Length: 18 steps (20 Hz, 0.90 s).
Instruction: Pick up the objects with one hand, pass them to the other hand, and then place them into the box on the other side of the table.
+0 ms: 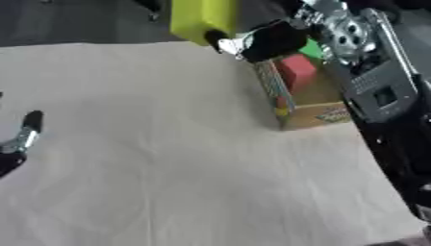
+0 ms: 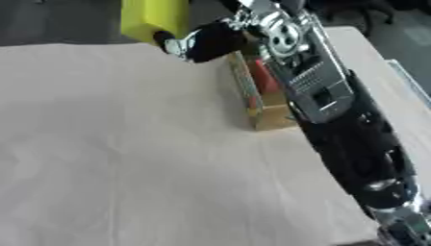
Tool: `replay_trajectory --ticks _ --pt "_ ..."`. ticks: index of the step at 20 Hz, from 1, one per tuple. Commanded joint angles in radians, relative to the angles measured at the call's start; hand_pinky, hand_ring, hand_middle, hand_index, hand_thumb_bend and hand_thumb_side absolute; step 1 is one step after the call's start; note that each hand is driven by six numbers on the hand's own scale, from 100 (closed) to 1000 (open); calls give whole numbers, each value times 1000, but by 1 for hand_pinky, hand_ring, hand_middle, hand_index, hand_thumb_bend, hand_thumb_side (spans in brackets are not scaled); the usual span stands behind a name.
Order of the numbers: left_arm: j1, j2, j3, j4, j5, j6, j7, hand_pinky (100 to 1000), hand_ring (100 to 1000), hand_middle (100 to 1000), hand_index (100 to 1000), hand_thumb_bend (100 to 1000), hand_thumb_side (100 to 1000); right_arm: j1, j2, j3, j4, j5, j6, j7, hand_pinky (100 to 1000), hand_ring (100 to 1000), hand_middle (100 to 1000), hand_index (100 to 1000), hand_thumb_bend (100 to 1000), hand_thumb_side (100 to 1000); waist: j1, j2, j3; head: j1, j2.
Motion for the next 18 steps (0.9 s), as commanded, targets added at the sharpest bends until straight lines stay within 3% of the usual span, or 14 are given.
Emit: replay_trajectory --ticks 1,6,7,9,14,15,16,18 --pt "26 76 57 -75 69 12 73 662 676 676 831 386 498 5 -89 -51 35 -57 27 -50 906 778 534 703 143 164 4 -29 1 -18 -7" --pt "102 120 119 -145 160 10 158 654 665 666 819 372 518 42 -150 -87 161 -98 12 -102 905 782 540 708 158 163 5 -31 10 -25 -34" --pt "112 123 128 -152 173 9 173 653 664 665 814 367 516 50 -157 -91 186 -97 6 -108 903 783 544 711 124 135 5 -33 12 -25 -39" --pt "126 125 142 -158 192 8 198 654 664 664 810 361 516 66 -166 -99 237 -90 -6 -113 901 786 549 716 166 171 6 -35 16 -25 -42" --pt "143 124 170 -166 212 0 246 654 665 666 810 358 513 100 -181 -105 352 -46 -41 -114 897 789 560 722 193 165 5 -40 22 -26 -40" --pt "144 124 173 -167 213 -1 252 654 666 667 809 340 529 104 -181 -106 371 -37 -48 -113 897 791 563 724 187 120 6 -40 23 -26 -40" --pt "146 123 177 -168 213 -3 257 654 666 667 809 359 512 109 -181 -107 394 -27 -53 -113 896 791 563 724 199 165 6 -40 25 -27 -40" --pt "148 122 184 -171 213 -5 265 655 668 668 810 357 511 115 -181 -108 436 -7 -63 -115 893 791 565 724 210 158 6 -41 27 -28 -40"
